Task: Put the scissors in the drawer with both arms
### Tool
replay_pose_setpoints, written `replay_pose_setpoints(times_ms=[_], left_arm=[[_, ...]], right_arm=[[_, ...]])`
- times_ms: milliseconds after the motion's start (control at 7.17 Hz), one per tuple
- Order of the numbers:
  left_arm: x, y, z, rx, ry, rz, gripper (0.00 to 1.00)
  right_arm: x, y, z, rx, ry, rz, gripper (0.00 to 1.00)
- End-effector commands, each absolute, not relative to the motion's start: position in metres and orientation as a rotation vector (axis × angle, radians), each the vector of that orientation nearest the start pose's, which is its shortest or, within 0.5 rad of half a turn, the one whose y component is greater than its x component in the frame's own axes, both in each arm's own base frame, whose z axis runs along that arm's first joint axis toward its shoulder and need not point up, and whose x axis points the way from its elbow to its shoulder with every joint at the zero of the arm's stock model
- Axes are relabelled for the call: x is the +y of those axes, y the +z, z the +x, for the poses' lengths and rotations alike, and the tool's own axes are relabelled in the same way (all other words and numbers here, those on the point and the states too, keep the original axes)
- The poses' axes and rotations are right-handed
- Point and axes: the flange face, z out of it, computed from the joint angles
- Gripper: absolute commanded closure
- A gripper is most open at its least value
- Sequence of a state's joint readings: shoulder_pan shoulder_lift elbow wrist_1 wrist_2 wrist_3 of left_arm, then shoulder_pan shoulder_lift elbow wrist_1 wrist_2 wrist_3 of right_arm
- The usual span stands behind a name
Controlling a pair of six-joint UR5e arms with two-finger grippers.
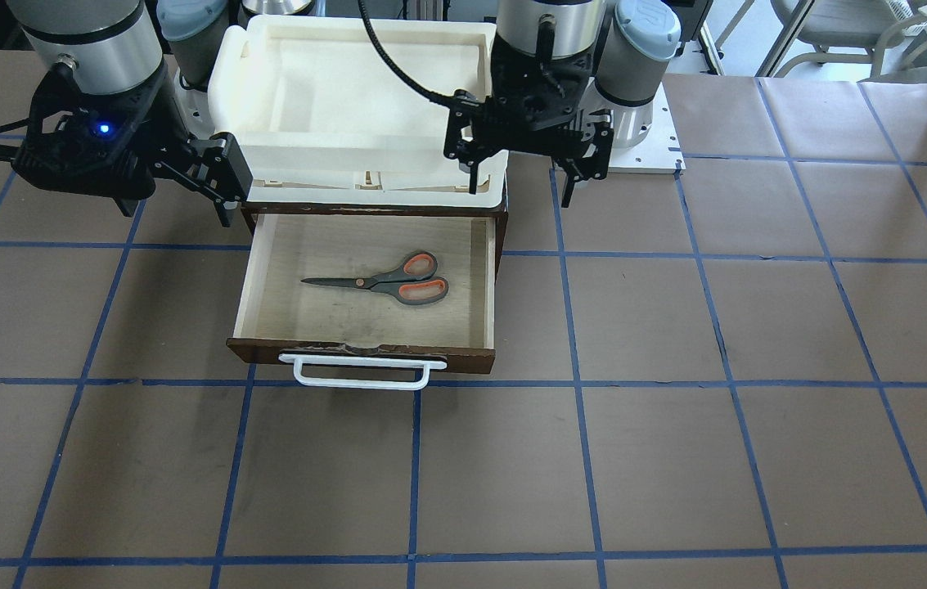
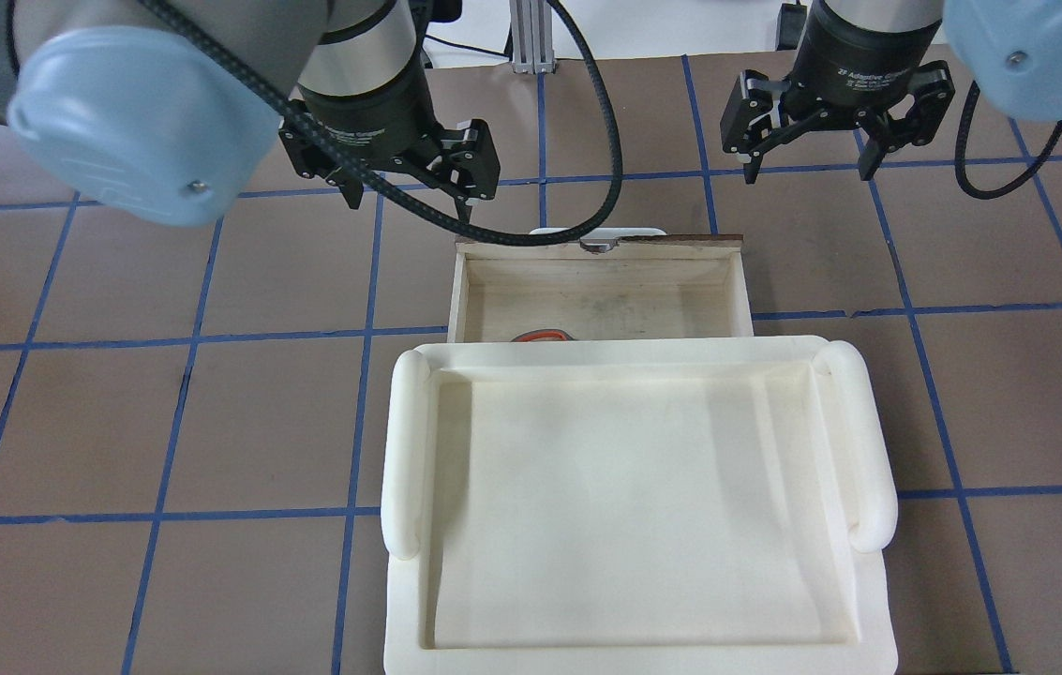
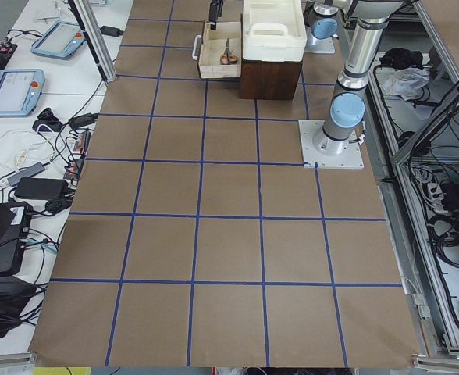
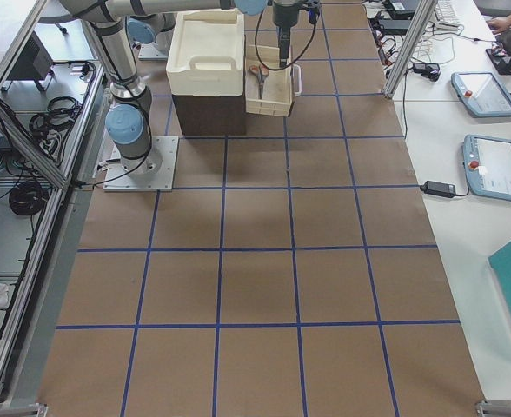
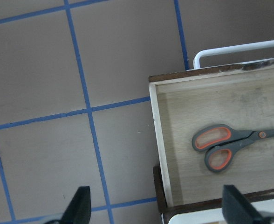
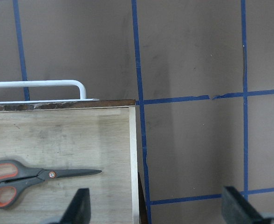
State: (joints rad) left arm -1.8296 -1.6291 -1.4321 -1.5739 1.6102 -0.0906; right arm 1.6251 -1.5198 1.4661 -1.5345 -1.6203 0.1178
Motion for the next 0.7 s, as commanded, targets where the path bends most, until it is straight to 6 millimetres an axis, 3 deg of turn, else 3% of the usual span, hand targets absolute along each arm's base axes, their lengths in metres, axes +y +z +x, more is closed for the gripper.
replay_pose_setpoints(times_ms=[0, 139, 279, 558], left_arm=[[-0.472, 0.556, -0.191, 3.110, -0.178, 0.127, 0.00], [-0.474, 0.568, -0.157, 3.104, -0.211, 0.071, 0.00], [-0.473, 0.576, -0.136, 3.100, -0.233, 0.044, 0.00], [-0.477, 0.569, -0.118, 3.179, -0.265, -0.002, 0.00]], right_arm=[[-0.503, 0.510, 0.157, 3.157, 0.008, 0.097, 0.00], [-0.502, 0.512, 0.157, 3.159, -0.007, 0.059, 0.00], [-0.501, 0.514, 0.157, 3.163, -0.013, -0.031, 0.00], [-0.502, 0.514, 0.156, 3.170, -0.017, -0.024, 0.00]])
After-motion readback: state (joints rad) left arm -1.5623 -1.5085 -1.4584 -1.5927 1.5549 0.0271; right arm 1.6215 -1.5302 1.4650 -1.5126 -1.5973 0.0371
